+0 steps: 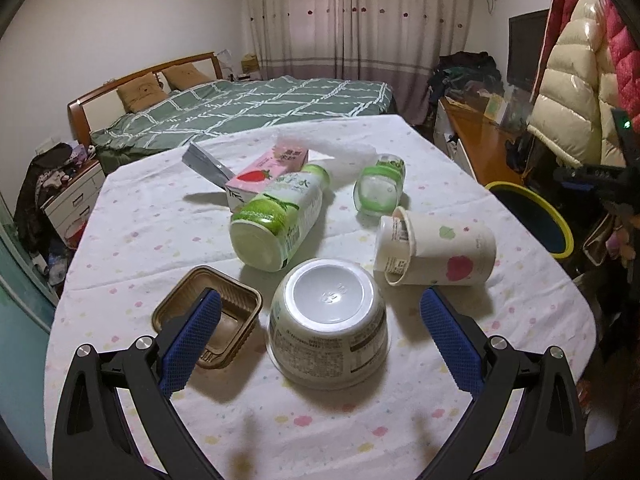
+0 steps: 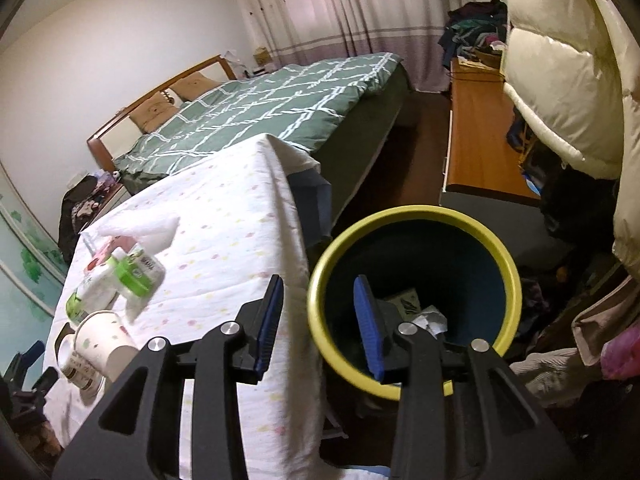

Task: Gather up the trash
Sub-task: 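Close the left tool around the upturned white bowl and lift it, then carry the white bowl with the left tool over the bin and release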

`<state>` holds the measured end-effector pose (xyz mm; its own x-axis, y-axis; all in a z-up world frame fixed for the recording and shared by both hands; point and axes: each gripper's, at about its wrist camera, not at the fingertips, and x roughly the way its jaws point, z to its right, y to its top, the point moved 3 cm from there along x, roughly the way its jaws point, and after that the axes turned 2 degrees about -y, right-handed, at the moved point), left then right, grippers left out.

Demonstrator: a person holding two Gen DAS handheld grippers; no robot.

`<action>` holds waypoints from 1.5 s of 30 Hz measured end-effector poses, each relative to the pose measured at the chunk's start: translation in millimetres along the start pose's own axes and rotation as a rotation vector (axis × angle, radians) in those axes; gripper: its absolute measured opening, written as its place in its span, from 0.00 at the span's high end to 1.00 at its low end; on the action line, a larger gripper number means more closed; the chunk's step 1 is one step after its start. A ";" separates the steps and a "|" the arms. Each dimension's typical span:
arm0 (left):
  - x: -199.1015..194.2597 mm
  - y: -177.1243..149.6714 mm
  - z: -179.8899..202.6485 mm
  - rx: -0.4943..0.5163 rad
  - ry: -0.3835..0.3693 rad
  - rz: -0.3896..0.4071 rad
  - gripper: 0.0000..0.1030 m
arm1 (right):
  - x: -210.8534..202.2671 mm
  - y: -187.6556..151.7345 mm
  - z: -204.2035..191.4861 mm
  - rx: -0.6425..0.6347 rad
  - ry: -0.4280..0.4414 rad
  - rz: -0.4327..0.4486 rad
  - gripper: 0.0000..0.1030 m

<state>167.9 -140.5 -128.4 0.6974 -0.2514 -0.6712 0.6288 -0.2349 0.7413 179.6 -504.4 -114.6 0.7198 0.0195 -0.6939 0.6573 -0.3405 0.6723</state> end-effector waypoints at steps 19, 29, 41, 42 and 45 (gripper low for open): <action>48.8 -2.0 5.2 0.011 -0.045 -0.077 0.06 | 9.0 -8.9 0.7 0.006 0.035 -0.031 0.65; 54.7 -3.7 8.1 0.035 -0.013 -0.114 0.23 | 11.2 -16.4 4.1 0.016 0.048 -0.046 0.65; -1.0 15.5 25.2 0.086 -0.062 -0.016 0.23 | 5.2 -20.1 3.3 0.018 0.069 -0.036 0.65; -6.8 18.9 29.1 0.096 -0.068 -0.006 0.23 | 3.7 -20.5 2.8 0.018 0.073 -0.033 0.65; -18.8 29.5 41.1 0.120 -0.090 0.017 0.23 | -1.5 -21.0 3.2 0.022 0.081 -0.021 0.65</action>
<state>159.2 -181.4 -94.1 0.6709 -0.3380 -0.6601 0.5676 -0.3388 0.7503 163.9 -500.3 -128.5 0.7219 0.1029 -0.6843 0.6684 -0.3598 0.6510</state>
